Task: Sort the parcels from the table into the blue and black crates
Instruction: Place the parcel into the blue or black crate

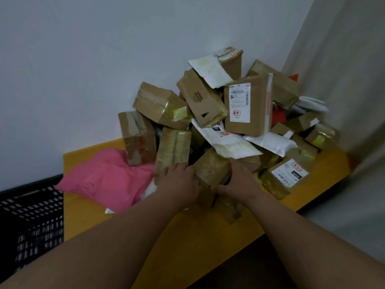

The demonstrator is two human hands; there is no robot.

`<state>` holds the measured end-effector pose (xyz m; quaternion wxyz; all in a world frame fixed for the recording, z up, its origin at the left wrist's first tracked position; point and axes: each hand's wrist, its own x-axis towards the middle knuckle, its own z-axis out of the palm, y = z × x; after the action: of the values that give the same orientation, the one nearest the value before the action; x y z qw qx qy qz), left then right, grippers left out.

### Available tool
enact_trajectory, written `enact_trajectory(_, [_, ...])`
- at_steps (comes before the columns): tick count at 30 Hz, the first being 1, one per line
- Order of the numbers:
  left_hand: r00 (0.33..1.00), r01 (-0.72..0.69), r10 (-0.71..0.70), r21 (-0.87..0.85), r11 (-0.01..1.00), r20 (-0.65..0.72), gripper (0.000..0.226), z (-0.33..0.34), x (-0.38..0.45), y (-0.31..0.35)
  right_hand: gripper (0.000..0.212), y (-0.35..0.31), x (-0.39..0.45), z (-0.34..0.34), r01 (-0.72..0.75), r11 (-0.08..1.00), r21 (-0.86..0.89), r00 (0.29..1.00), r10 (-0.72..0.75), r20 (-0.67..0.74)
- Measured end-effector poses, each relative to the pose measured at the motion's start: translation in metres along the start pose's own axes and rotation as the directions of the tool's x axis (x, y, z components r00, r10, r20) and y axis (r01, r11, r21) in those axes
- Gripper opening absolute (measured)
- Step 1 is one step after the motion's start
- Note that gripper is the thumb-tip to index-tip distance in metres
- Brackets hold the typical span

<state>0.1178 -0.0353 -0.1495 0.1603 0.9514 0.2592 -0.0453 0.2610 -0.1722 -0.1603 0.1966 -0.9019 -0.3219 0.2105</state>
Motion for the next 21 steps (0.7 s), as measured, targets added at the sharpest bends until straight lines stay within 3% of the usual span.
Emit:
enact_trajectory(5, [0.995,0.099,-0.1,0.081,0.992,0.015,0.09,0.015,0.013,0.031,0.131,0.016,0.021,-0.009,0.101,0.994,-0.033,0.982,-0.095,0.161])
enact_trajectory(12, [0.982,0.166,-0.161,0.043,0.985,-0.102,0.095,0.032,0.004,0.047,0.128,0.025,0.018,-0.007,0.193,0.964,0.18,0.968,-0.217,0.123])
enact_trajectory(17, [0.978,0.147,-0.16,-0.101,0.984,-0.137,0.097,0.031,-0.006,0.055,0.096,0.022,0.007,-0.02,0.204,0.929,0.309,0.969,-0.236,0.069])
enact_trajectory(21, [0.973,0.106,-0.146,-0.217,0.97,-0.178,0.105,0.024,-0.023,0.053,0.06,0.019,-0.011,-0.033,0.085,0.88,0.467,0.993,-0.116,0.037])
